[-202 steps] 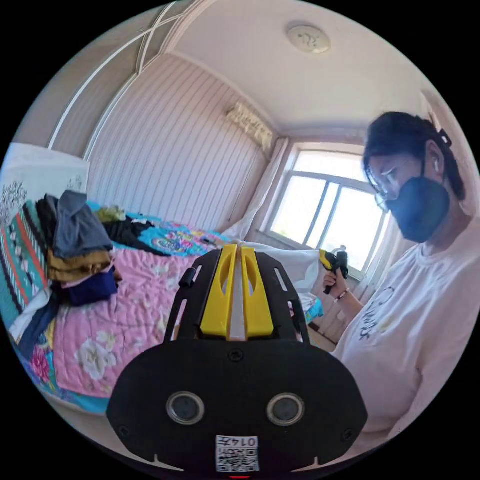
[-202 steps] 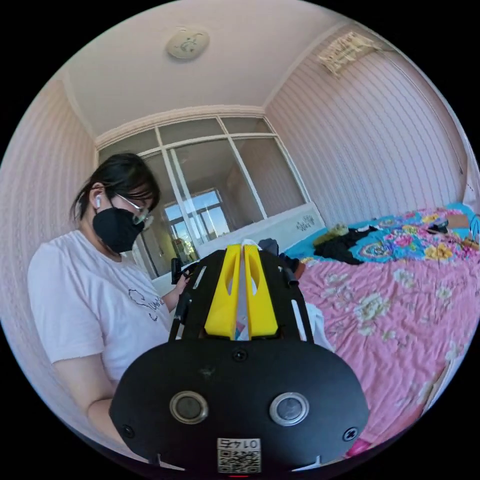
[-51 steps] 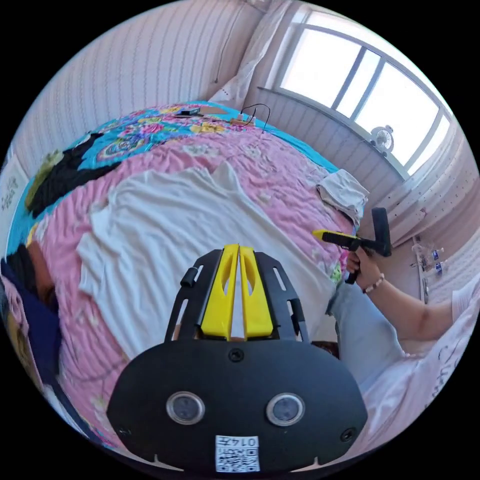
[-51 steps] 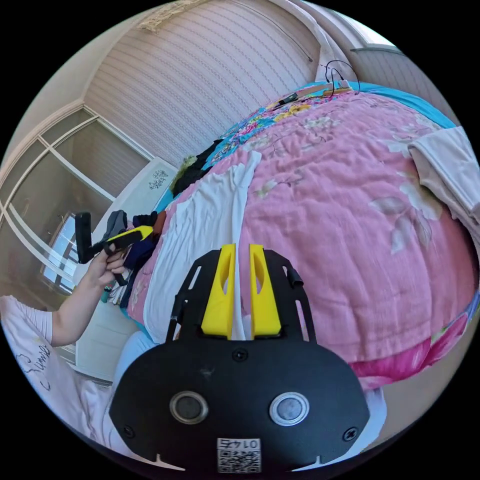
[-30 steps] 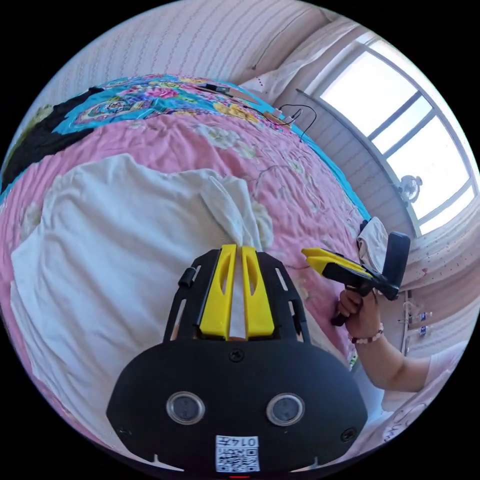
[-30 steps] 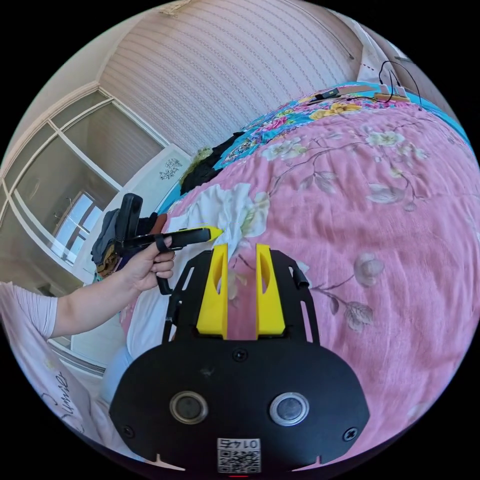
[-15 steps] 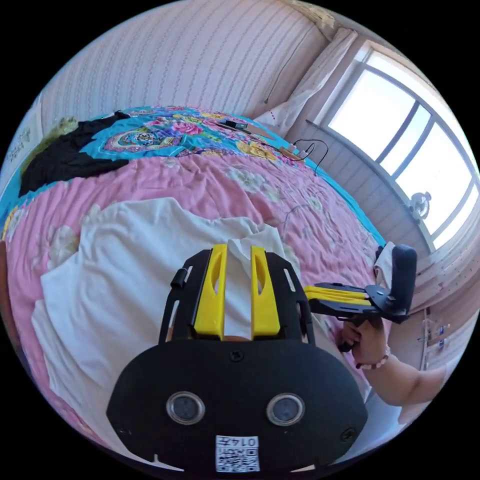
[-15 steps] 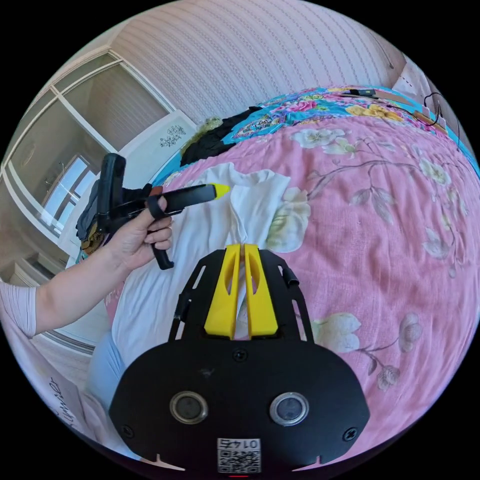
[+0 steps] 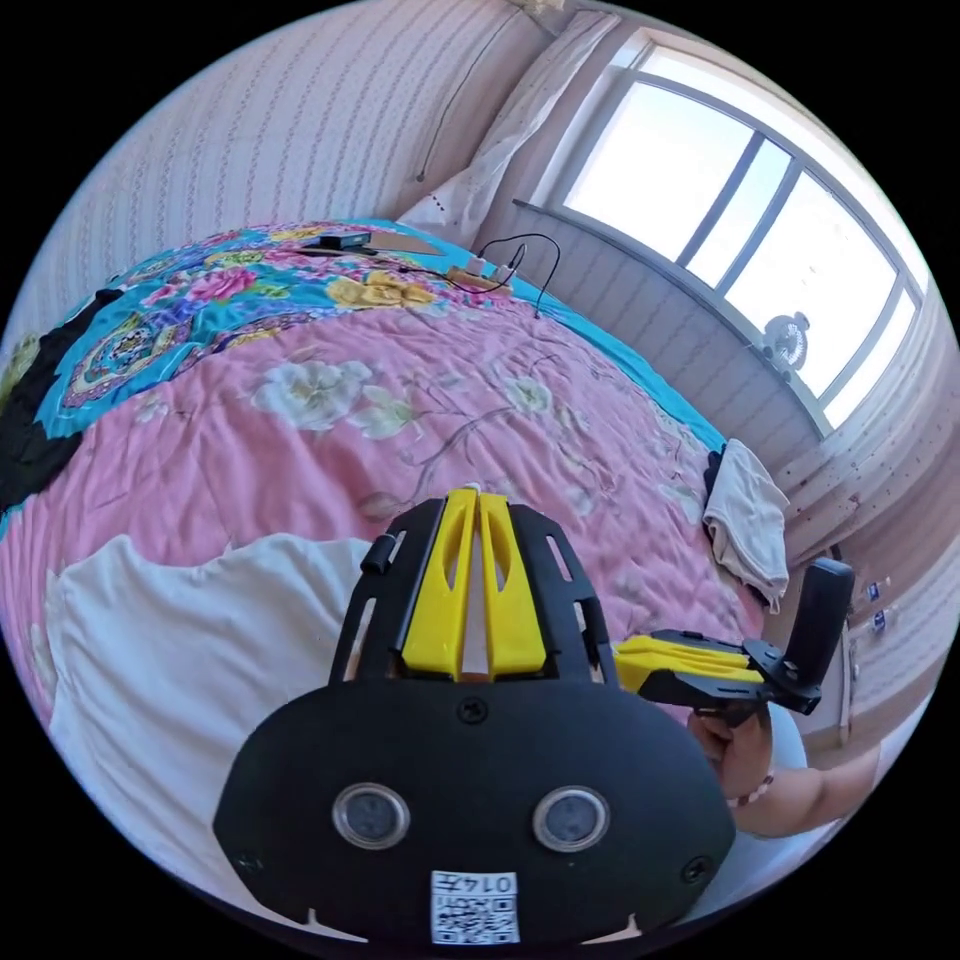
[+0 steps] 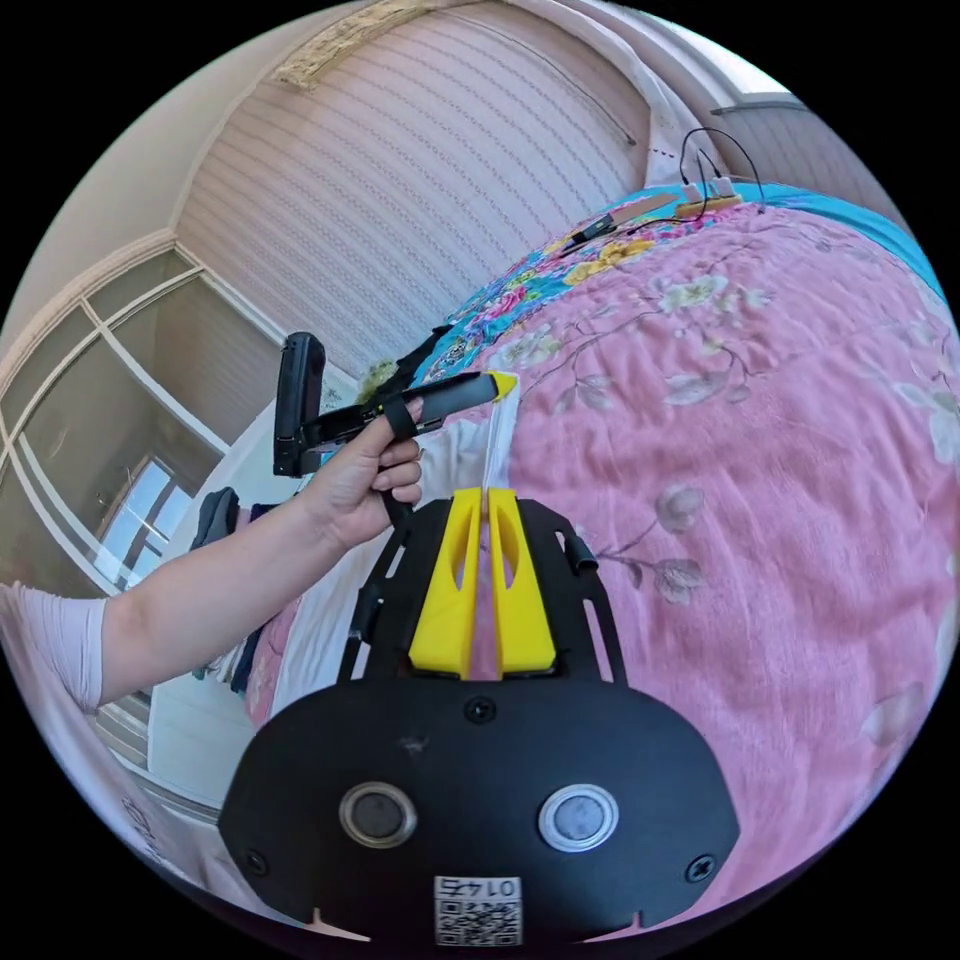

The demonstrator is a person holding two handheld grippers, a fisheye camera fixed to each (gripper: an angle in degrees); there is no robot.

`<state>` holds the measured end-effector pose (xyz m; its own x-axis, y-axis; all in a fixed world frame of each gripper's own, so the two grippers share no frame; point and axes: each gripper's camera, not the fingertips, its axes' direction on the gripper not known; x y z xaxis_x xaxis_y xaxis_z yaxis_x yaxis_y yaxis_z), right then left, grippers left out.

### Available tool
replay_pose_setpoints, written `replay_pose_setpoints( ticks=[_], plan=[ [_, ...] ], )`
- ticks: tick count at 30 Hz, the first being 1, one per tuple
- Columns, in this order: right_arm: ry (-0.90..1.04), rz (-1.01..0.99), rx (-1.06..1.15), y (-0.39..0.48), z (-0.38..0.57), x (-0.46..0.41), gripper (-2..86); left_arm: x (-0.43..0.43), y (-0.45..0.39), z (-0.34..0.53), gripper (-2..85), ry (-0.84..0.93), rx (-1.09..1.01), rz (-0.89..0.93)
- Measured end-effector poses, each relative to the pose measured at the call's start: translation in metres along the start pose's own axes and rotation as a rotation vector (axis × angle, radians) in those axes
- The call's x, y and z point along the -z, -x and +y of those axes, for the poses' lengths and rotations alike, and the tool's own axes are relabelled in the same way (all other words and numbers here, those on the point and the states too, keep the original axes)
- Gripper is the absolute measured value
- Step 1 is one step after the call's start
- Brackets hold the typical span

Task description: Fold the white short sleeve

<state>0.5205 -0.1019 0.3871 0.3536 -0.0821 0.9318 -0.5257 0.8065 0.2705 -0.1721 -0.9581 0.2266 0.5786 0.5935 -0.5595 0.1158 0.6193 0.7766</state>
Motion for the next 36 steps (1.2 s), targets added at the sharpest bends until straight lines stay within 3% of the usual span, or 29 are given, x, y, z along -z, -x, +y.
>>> replay_pose_setpoints(
  ticks=[5, 9, 15, 18, 28, 31, 36],
  plan=[
    [0.048, 0.042, -0.122, -0.033, 0.003, -0.008, 0.4, -0.047, -0.035, 0.003, 0.4, 0.171, -0.101, -0.095],
    [0.023, -0.071, -0.174, -0.051, 0.002, -0.010, 0.4, -0.031, -0.044, 0.007, 4.7, 0.142, -0.146, -0.110],
    [0.009, -0.089, -0.167, -0.049, -0.004, -0.018, 0.4, 0.067, -0.035, 0.028, 5.1, 0.042, -0.186, -0.067],
    [0.010, -0.086, -0.169, -0.046, -0.006, -0.025, 0.4, 0.117, -0.025, 0.067, 5.0, -0.061, -0.220, -0.195],
    [-0.021, -0.089, -0.202, -0.030, -0.004, -0.050, 0.5, 0.243, 0.015, 0.213, 4.7, -0.088, 0.040, -0.194],
    [-0.105, 0.057, -0.014, 0.017, -0.006, -0.041, 0.7, 0.270, 0.020, 0.256, 4.1, -0.051, 0.050, -0.234],
    [0.148, 0.213, 0.408, 0.107, -0.025, -0.116, 6.9, 0.269, 0.017, 0.269, 4.2, 0.001, 0.078, -0.170]
  ],
)
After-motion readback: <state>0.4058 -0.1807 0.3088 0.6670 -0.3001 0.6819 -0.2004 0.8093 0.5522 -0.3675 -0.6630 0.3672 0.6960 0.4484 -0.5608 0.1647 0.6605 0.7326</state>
